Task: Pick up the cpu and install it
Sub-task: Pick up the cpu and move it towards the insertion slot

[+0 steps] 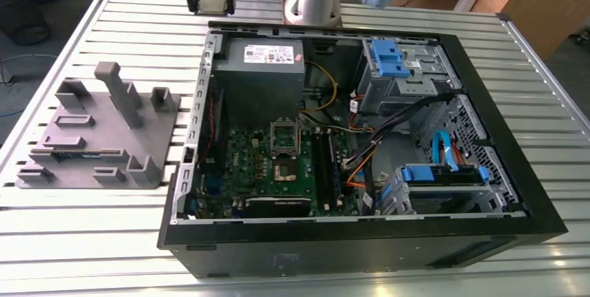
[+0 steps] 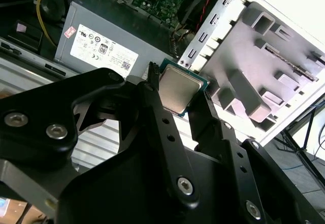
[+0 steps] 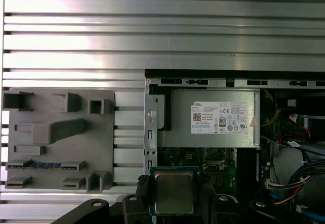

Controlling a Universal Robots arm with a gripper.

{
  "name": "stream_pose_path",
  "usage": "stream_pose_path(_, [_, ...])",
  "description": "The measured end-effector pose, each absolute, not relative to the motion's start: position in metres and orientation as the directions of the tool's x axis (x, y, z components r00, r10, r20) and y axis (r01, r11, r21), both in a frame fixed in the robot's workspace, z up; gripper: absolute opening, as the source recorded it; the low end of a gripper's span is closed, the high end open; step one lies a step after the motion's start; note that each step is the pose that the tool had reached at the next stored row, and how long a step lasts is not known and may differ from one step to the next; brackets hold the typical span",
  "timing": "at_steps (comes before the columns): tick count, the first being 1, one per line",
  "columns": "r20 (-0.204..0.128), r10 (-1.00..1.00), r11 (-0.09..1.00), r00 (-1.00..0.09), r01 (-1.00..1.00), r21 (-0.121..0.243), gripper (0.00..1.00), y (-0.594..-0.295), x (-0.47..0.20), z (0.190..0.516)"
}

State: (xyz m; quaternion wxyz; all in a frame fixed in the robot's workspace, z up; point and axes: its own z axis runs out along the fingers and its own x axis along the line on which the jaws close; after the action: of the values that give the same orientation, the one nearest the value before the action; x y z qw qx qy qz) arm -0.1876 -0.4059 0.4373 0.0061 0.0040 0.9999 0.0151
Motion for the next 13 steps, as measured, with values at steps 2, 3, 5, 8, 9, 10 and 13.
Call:
stream_pose_path(2, [-0.012, 0.008, 1.0, -1.0, 0.008, 0.03, 0.47, -0.4059, -0.1871, 0.4373])
stream_pose_path(3, [-0.012, 0.008, 1.0, -1.0, 0.008, 0.03, 0.47, -0.4059, -0.1871, 0.4373])
stream_pose_path(5, [-0.012, 0.008, 1.0, -1.0, 0.008, 0.03, 0.47, -0.4059, -0.1868, 0.4373])
stream_pose_path(8, [-0.012, 0.008, 1.0, -1.0, 0.008, 0.03, 0.47, -0.4059, -0.186, 0.4373])
stream_pose_path(9, [-0.012, 0.008, 1.0, -1.0, 0.008, 0.03, 0.47, -0.4059, -0.1857, 0.4373])
stream_pose_path(10, [-0.012, 0.008, 1.0, -1.0, 0.008, 0.03, 0.47, -0.4059, -0.1853, 0.4373])
stream_pose_path(13, [-0.012, 0.008, 1.0, -1.0, 0.008, 0.03, 0.47, -0.4059, -0.1843, 0.4373])
